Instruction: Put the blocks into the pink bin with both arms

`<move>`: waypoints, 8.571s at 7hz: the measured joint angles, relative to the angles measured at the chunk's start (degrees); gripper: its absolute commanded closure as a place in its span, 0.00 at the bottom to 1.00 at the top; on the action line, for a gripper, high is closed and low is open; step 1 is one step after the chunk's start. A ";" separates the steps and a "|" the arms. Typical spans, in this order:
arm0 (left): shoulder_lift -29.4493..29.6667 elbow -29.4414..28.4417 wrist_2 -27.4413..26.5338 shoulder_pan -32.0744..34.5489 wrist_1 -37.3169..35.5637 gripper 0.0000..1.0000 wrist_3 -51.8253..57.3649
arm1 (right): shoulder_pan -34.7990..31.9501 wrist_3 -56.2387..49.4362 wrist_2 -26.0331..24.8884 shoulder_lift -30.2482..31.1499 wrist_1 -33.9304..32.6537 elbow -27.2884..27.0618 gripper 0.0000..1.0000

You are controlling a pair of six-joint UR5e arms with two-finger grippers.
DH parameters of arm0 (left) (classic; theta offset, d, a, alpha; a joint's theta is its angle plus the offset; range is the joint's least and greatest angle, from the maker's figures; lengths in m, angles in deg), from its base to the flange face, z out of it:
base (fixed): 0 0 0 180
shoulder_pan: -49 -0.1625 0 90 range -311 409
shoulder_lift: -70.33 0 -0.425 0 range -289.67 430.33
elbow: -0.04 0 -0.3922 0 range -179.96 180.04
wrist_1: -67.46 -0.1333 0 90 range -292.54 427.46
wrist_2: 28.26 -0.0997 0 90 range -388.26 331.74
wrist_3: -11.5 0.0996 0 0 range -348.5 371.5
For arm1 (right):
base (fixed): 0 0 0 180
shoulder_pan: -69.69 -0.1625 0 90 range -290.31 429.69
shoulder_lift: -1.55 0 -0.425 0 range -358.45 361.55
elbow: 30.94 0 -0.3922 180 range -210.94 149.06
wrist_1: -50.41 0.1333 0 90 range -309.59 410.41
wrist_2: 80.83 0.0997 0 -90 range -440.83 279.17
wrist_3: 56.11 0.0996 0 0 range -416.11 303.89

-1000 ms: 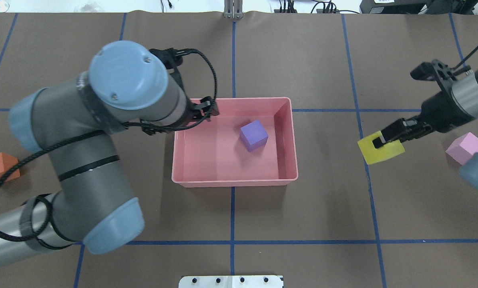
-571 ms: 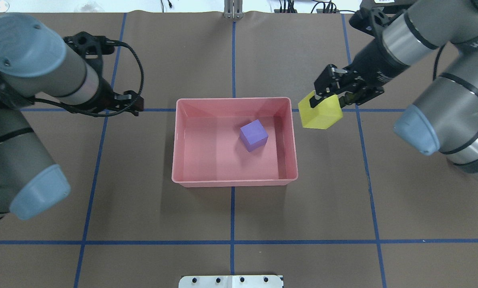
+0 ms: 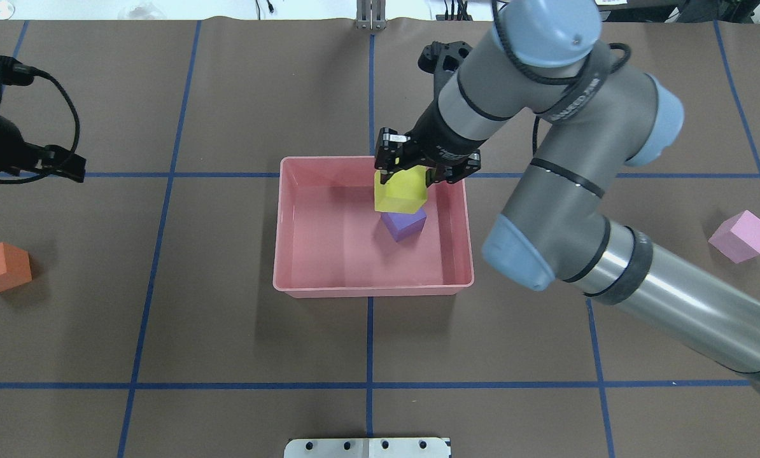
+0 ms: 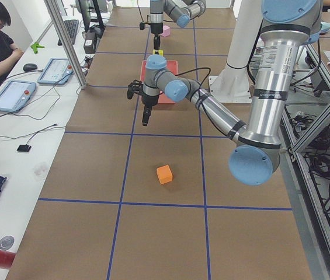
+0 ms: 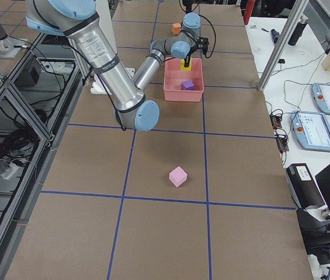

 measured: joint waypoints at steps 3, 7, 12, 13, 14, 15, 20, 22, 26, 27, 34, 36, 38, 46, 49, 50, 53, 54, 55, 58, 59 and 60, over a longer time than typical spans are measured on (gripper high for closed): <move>-10.38 -3.24 1.02 4.17 9.33 0.00 2.97 | 4.79 1.66 -7.17 -7.18 -0.50 7.39 1.00; -17.02 -13.83 -1.62 4.41 30.40 0.00 -11.38 | 7.49 1.90 -10.62 -10.23 -0.30 12.55 1.00; -18.18 -14.25 -8.47 -4.37 35.27 0.01 -29.47 | 8.01 1.88 -10.97 -9.82 -0.29 12.78 0.02; -18.44 -14.29 -9.08 -5.51 35.51 0.01 -30.20 | 8.01 1.86 -10.99 -9.72 -0.29 12.78 0.01; -18.82 -14.31 -9.30 -6.13 35.62 0.01 -30.31 | 8.01 1.91 -10.99 -9.58 -0.30 12.75 0.01; -19.20 -14.31 -9.68 -6.89 35.66 0.01 -30.37 | 8.01 2.11 -10.95 -9.44 -0.27 12.73 0.01; -20.09 -16.14 -11.22 -9.87 36.81 0.23 -30.43 | 8.01 2.71 -10.92 -8.78 0.04 12.42 0.01; -20.12 -16.87 -11.08 -10.48 37.82 1.00 -30.54 | 8.00 3.06 -10.92 -8.62 0.13 12.11 0.01; -22.65 -11.83 -9.58 -9.37 37.30 1.00 -30.68 | 4.17 2.93 -8.89 -5.11 -0.80 6.43 0.01; -22.29 -8.36 -7.19 -7.38 34.05 1.00 -30.54 | 1.34 2.12 -6.79 -1.06 -1.78 1.70 0.01; 26.20 -0.49 1.68 -3.44 -18.69 1.00 -43.36 | -16.63 -42.81 -2.13 29.33 -3.00 -9.51 0.01; 36.24 -5.70 0.28 -10.40 -19.74 1.00 -54.16 | -21.91 -56.97 -0.10 36.11 -2.68 -9.23 0.01; 41.95 -10.91 -5.21 -16.86 -19.11 1.00 -59.30 | -25.63 -68.97 2.33 40.60 -2.07 -7.19 0.01; 43.11 -14.61 -13.51 -25.86 -15.56 1.00 -63.60 | -28.15 -82.92 6.59 44.59 13.86 10.10 0.01; 42.92 -14.97 -13.76 -26.12 -15.56 1.00 -63.37 | -28.12 -82.62 7.01 44.58 13.94 10.23 0.01; 42.90 -15.11 -13.76 -26.16 -15.56 1.00 -63.41 | -28.11 -82.61 7.41 44.66 13.93 10.25 0.01; 42.83 -15.22 -13.77 -26.22 -15.36 1.00 -63.45 | -27.73 -82.72 9.71 44.81 13.93 10.47 0.01; 42.83 -15.24 -13.77 -26.22 -15.29 1.00 -63.47 | -27.41 -82.75 9.74 44.84 13.97 10.79 0.01; 42.84 -15.24 -13.77 -26.22 -15.24 1.00 -63.46 | -26.88 -82.72 9.53 44.80 13.96 11.15 0.01; 43.06 -15.75 -13.77 -26.22 -15.10 0.82 -63.04 | -24.97 -82.39 9.31 43.56 13.87 13.35 1.00; 43.02 -15.76 -13.75 -26.22 -14.72 0.01 -62.79 | -24.78 -81.99 9.32 42.80 13.64 13.55 1.00; 43.03 -15.66 -13.71 -26.30 -14.12 0.00 -61.47 | -24.79 -81.75 9.45 42.31 13.50 13.36 1.00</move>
